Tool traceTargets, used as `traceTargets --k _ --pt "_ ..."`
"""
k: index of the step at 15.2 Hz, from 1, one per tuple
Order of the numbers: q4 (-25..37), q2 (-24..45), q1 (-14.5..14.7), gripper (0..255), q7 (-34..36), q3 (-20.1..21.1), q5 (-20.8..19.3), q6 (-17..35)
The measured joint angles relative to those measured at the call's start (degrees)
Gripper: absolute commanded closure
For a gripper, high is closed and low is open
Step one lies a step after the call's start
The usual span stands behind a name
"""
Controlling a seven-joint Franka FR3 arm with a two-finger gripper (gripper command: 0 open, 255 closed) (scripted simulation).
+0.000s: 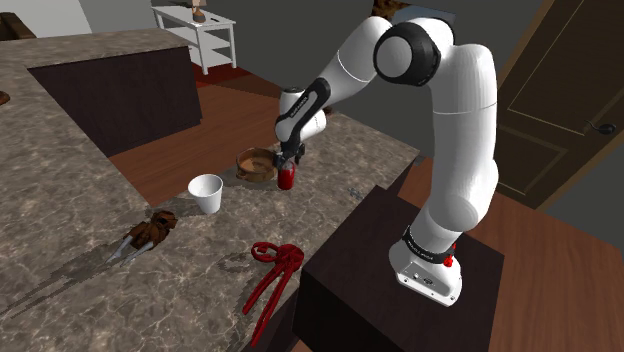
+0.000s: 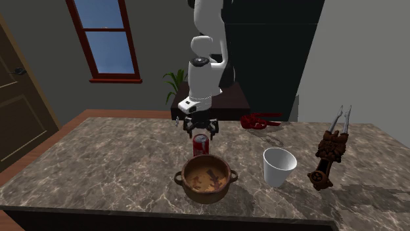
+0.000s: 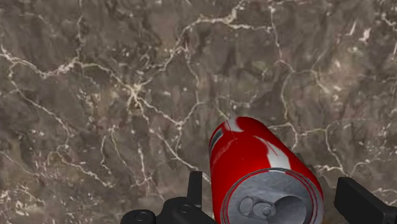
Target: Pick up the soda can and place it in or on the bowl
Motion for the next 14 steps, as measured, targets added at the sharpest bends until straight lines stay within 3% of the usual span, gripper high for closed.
traceTargets --k 9,10,14 --pt "0.49 2.47 -0.1 0 -0.1 0.19 0.2 2.0" --pt "0.49 2.47 -0.1 255 -0.1 0.19 0.2 2.0" --pt "0.52 2.46 -0.1 255 -0.1 0.17 0.2 2.01"
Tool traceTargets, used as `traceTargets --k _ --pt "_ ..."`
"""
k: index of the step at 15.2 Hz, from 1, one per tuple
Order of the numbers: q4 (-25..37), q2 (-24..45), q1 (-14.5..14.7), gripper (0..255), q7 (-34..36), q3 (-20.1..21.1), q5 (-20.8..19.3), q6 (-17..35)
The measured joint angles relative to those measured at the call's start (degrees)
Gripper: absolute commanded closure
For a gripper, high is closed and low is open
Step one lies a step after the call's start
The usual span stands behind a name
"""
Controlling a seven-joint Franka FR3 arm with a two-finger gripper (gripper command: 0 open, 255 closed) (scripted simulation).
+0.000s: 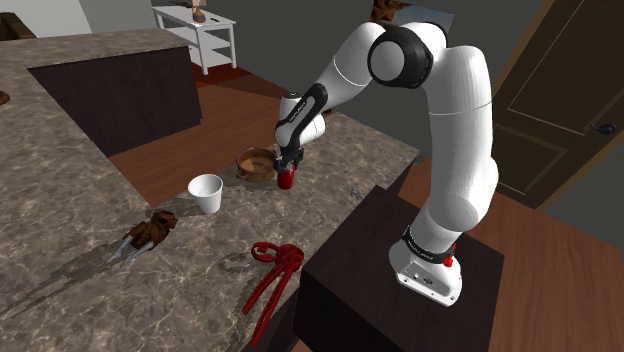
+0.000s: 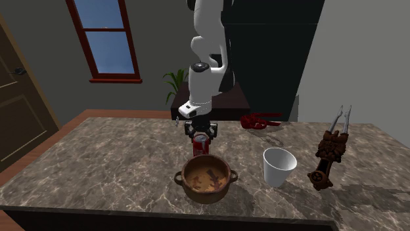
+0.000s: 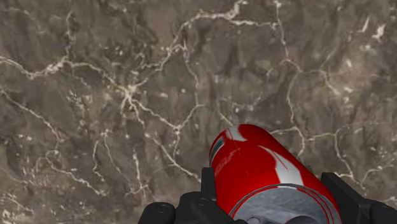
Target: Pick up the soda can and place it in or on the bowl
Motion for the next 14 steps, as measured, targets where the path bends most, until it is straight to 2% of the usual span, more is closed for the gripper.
traceTargets --k 6,14 --pt "0.0 0.0 0.0 255 -0.01 0.01 0.0 0.01" --pt "-0.98 -4.91 0.31 255 0.34 -0.34 -0.42 -3.98"
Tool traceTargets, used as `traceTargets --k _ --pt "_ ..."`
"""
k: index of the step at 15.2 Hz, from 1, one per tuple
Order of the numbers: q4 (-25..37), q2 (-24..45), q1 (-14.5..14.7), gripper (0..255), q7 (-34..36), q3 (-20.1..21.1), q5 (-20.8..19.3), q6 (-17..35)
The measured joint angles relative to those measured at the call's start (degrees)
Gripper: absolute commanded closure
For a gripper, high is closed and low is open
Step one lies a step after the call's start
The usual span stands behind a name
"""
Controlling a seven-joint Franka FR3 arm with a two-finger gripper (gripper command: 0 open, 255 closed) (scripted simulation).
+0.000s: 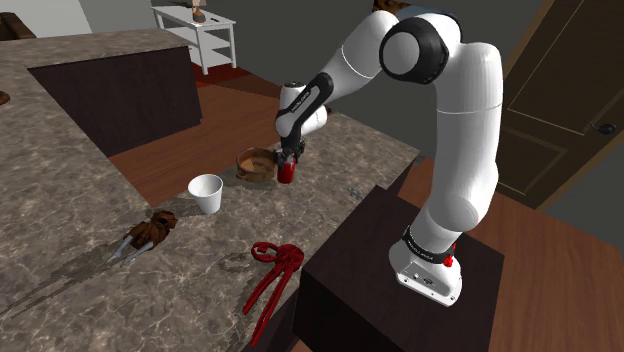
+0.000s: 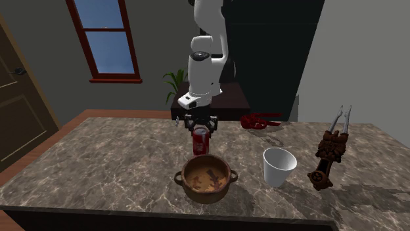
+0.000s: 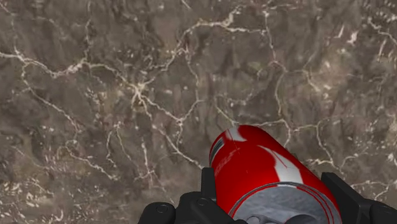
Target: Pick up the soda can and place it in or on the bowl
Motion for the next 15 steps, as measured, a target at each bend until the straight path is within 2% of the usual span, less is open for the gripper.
traceTargets --k 15 --pt "0.29 -9.15 0.33 255 0.58 -0.58 -0.96 -9.43"
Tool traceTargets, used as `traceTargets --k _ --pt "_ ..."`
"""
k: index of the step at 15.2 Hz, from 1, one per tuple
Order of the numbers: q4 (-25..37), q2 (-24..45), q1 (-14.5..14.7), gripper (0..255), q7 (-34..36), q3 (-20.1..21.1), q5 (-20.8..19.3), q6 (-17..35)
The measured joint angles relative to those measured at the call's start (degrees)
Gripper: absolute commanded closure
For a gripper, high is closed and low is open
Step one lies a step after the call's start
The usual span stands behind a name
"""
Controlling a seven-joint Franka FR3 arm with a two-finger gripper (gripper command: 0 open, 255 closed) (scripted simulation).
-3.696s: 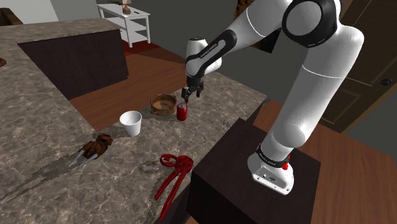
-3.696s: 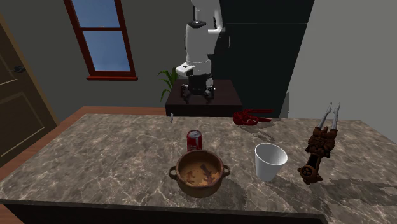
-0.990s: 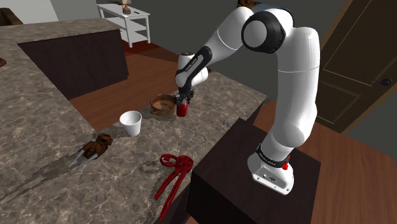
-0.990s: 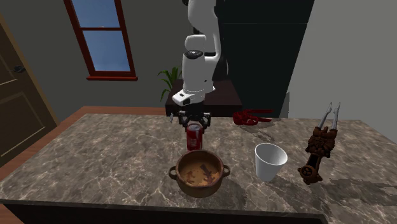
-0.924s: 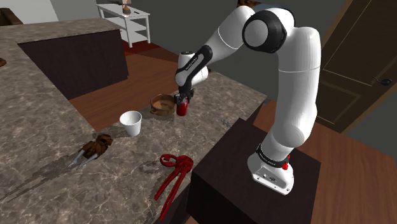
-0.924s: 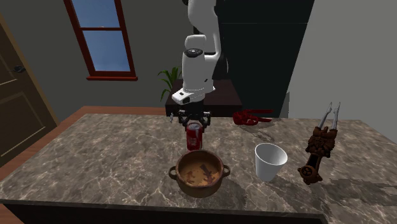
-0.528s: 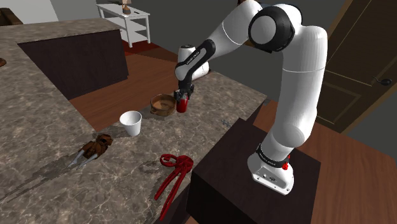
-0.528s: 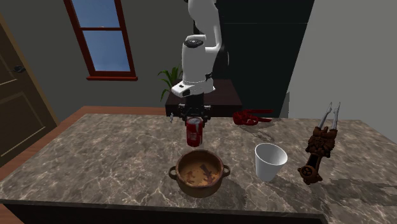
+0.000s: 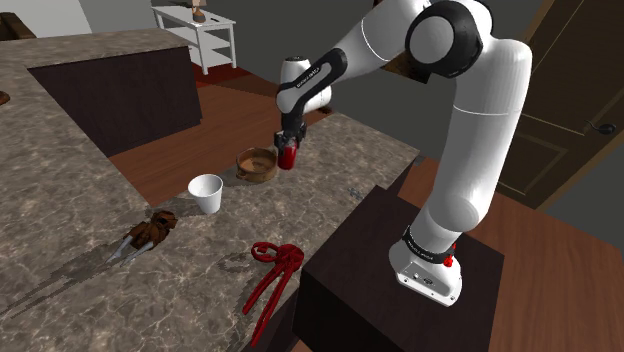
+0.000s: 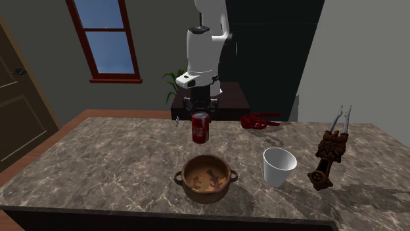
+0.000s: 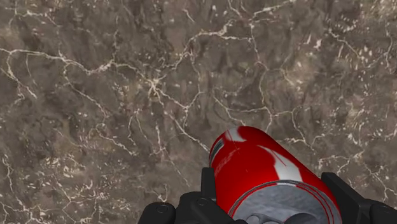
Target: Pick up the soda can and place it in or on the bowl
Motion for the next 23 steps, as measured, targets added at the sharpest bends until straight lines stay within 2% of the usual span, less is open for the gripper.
traceTargets --k 7,13,18,20,23 --pt "2.6 -2.03 0.14 255 0.34 -0.06 -0.29 -4.62" --pt "19.07 7.25 0.95 255 1.94 0.59 -0.07 -11.81" --pt "38.21 17.72 1.25 255 2.93 0.98 0.09 -20.49" --pt "40.63 19.56 1.39 255 3.21 1.06 0.11 -21.07" --pt "40.21 20.68 1.36 255 3.17 1.08 0.16 -19.56"
